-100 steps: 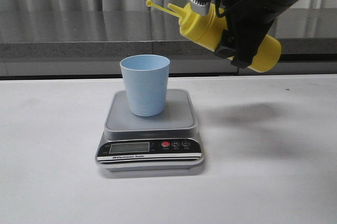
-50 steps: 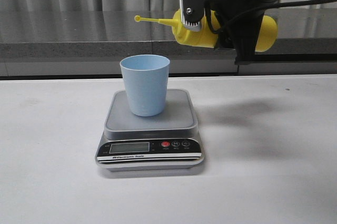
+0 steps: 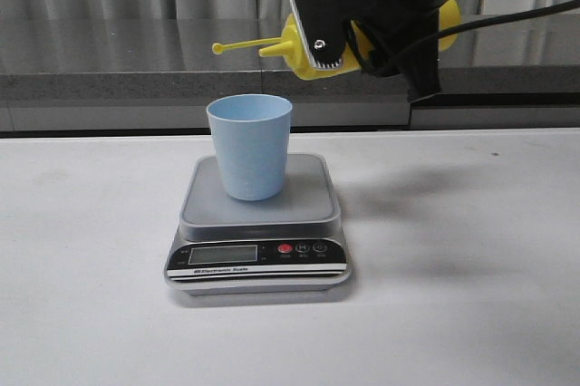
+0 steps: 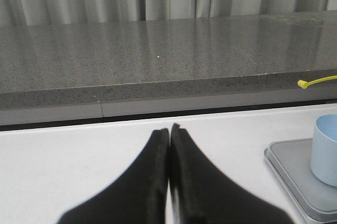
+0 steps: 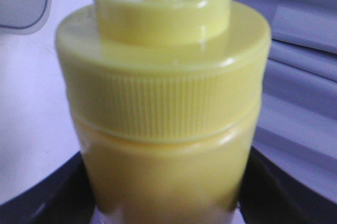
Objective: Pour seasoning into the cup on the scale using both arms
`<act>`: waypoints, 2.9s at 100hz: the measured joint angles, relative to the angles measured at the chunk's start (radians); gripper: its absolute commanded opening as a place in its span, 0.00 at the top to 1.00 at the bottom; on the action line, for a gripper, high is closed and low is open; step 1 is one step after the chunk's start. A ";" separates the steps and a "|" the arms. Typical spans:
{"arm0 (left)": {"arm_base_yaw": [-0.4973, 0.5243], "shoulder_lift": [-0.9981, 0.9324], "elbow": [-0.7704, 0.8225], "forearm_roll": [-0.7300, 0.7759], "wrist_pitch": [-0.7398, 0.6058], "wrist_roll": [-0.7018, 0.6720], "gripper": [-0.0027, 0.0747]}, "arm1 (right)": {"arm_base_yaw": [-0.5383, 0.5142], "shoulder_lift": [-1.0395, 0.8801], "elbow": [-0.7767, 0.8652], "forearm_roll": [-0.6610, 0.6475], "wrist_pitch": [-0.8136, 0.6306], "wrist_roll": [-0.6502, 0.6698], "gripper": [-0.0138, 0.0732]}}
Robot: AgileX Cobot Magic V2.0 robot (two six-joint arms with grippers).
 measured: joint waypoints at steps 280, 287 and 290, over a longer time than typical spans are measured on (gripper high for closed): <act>0.000 0.000 0.000 0.000 0.000 0.000 0.99 | -0.306 -0.044 0.286 1.259 -0.912 0.024 0.55; 0.000 0.000 0.000 0.000 0.000 0.000 0.99 | -0.306 -0.044 0.335 1.277 -0.967 0.001 0.55; 0.000 0.000 0.000 0.000 0.000 0.000 0.99 | -0.306 -0.044 0.359 1.286 -0.986 -0.008 0.55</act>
